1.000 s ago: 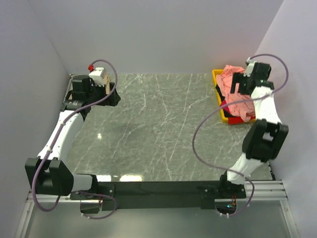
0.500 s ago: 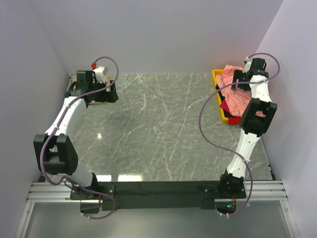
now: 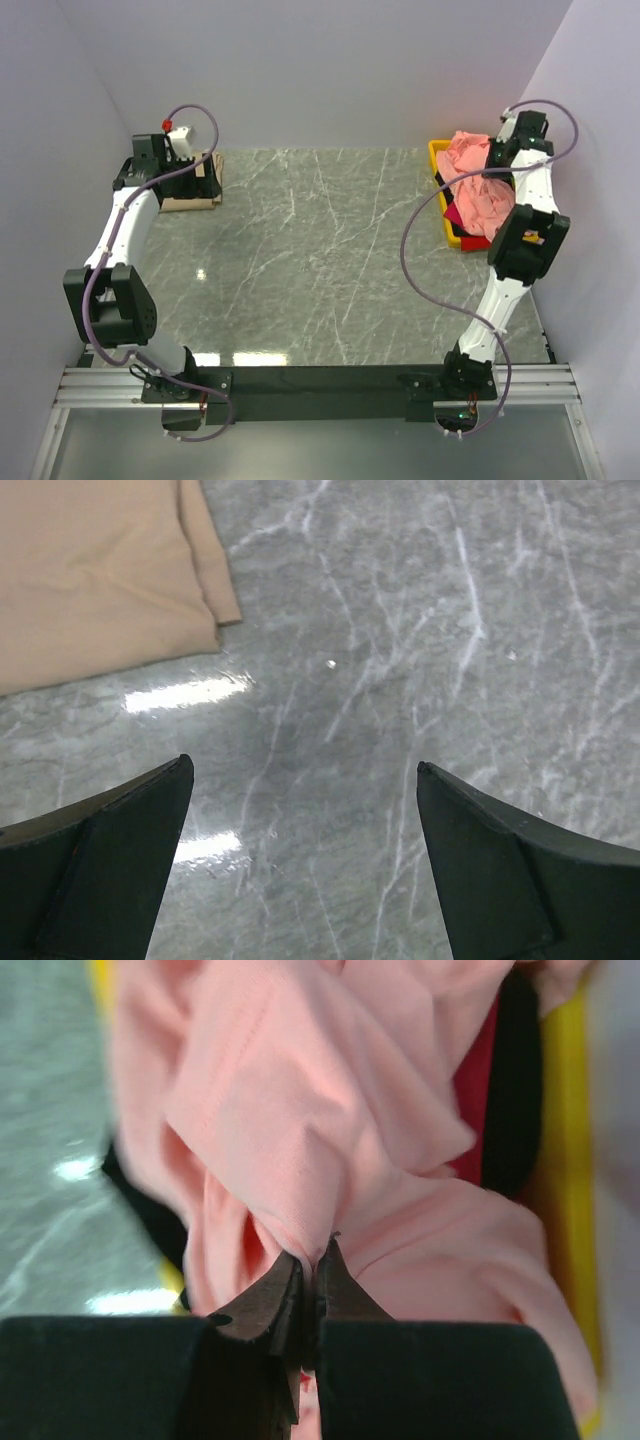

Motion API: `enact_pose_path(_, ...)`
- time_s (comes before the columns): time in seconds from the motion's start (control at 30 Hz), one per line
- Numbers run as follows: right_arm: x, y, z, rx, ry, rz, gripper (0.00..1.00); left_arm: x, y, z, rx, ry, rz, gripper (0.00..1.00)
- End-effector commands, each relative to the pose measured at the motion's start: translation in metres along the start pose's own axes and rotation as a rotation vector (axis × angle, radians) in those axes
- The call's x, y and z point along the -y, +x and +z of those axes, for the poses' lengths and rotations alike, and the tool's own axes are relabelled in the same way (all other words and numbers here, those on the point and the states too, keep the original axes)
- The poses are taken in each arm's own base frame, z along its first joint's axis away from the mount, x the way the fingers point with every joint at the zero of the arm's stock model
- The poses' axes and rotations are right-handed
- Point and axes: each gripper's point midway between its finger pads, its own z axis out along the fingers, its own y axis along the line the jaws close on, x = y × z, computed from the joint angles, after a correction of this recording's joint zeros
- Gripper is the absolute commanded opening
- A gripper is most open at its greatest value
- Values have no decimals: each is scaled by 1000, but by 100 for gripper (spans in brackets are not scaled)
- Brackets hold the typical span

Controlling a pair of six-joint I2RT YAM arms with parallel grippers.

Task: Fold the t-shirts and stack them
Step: Grab the tshirt from the pile

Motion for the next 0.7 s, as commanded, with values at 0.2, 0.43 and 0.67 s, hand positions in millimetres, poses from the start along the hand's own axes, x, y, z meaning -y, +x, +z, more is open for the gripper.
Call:
enact_pose_path(0.2, -59, -79, -248, 419, -116, -40, 0, 33, -15, -60, 177, 141, 85, 100)
enact_pose_path(0.43, -119, -77, -362, 617, -254, -238, 0, 40, -16, -88, 259, 173, 102, 99)
enact_pose_path(0.67, -94, -70, -355, 706, -32, -203, 0, 51, -12, -104, 288, 212, 119, 99)
